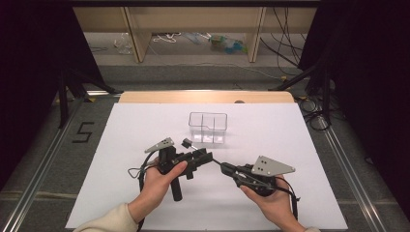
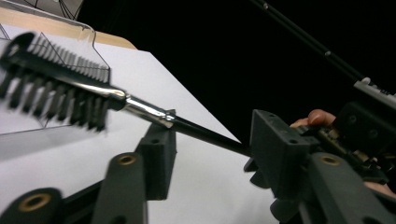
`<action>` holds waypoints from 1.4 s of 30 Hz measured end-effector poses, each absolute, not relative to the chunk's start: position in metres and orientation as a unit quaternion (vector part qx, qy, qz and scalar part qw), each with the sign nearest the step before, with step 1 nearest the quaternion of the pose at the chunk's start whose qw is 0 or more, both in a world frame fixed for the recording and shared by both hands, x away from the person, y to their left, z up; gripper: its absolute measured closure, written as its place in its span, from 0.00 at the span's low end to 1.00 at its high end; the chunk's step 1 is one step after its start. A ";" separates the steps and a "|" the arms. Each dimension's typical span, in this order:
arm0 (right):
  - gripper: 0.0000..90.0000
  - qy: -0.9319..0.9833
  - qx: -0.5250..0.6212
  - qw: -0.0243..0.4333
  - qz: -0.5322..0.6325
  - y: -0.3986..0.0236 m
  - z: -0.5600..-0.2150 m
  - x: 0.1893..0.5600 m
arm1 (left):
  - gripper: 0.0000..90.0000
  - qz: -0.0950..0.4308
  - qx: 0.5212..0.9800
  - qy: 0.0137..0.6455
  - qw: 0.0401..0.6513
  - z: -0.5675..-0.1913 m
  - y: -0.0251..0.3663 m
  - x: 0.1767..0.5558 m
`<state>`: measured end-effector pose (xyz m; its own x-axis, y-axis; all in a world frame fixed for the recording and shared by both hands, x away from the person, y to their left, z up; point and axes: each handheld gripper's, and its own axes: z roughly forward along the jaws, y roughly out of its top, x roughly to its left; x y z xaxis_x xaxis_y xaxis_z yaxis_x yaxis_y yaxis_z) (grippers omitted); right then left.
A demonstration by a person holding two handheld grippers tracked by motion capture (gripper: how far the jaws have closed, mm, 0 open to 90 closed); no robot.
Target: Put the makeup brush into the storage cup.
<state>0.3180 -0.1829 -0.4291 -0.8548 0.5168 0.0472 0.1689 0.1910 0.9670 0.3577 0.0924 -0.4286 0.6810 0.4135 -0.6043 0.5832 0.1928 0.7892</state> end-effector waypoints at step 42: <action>0.45 0.791 0.236 0.131 0.548 -0.172 -0.444 0.319 | 0.94 0.147 0.724 0.285 0.610 -0.404 0.099 0.339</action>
<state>0.3192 -0.1719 -0.4435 -0.8542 0.5173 0.0514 0.2299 0.2872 0.9299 0.3391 0.0995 -0.4039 0.7937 0.5932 -0.1346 0.2333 -0.0924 0.9680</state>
